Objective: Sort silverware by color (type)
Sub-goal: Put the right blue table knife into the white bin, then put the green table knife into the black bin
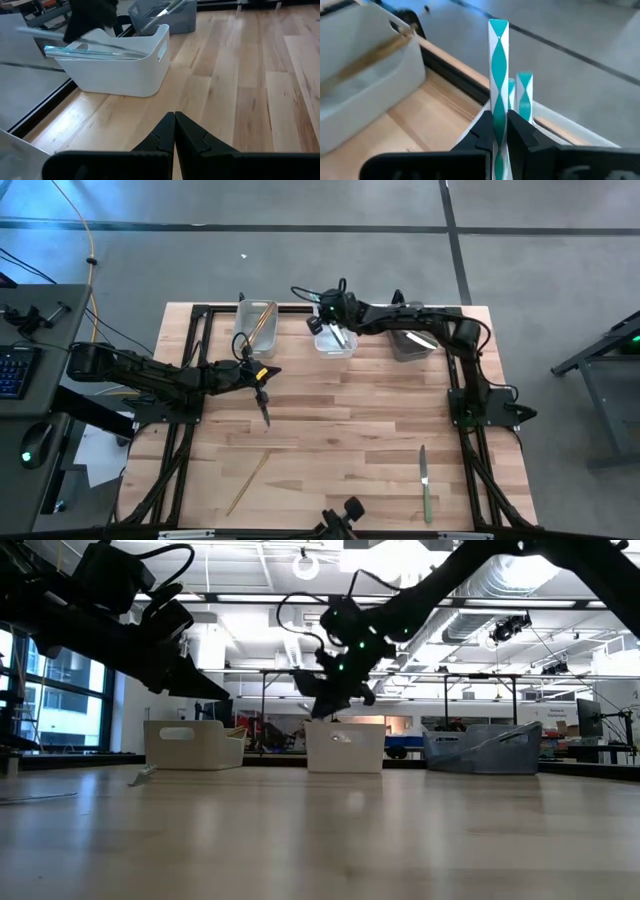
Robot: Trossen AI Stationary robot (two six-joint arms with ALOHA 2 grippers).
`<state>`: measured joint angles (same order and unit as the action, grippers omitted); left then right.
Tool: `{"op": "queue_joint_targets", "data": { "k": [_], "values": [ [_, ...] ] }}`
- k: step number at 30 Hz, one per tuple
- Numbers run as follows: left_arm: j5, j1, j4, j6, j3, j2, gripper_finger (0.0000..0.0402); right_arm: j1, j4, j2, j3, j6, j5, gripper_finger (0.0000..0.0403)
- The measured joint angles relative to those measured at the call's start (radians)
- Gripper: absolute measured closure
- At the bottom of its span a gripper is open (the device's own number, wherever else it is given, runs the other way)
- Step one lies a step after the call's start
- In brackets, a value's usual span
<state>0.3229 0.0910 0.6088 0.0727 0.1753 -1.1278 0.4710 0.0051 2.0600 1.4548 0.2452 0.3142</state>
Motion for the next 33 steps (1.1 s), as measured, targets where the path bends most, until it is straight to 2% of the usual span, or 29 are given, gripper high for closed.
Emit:
{"op": "queue_joint_targets", "data": {
  "k": [5,10,14,18,21,25,30,33],
  "values": [
    [0.0,0.0,0.003,0.008,0.0,0.0,0.0401,0.008,-0.001,0.017,0.0,0.008,-0.029,0.0385],
    [0.001,0.0,0.004,0.01,0.0,0.0,0.0401,0.006,-0.018,0.01,0.001,-0.014,-0.035,0.0336],
    [0.001,0.0,0.003,0.01,0.0,0.0,0.0401,0.003,-0.06,-0.036,0.001,-0.065,-0.035,0.0294],
    [0.002,0.0,0.003,0.01,0.0,0.0,0.0401,-0.019,-0.157,-0.125,0.001,-0.108,-0.03,0.0279],
    [0.002,0.0,0.003,0.01,0.0,0.0,0.0401,-0.062,-0.285,-0.207,0.002,-0.141,-0.031,0.0291],
    [0.002,0.0,0.003,0.017,0.0,0.0,0.0401,-0.158,-0.52,-0.296,0.002,-0.146,0.006,0.0334],
    [0.002,0.0,0.007,0.028,0.0,0.0,0.0401,-0.337,-0.798,-0.326,-0.001,0.0,0.084,0.0389],
    [0.002,0.0,0.011,0.029,0.0,0.0,0.0401,-0.467,-0.819,-0.327,-0.052,0.092,0.12,0.04]
  ]
}}
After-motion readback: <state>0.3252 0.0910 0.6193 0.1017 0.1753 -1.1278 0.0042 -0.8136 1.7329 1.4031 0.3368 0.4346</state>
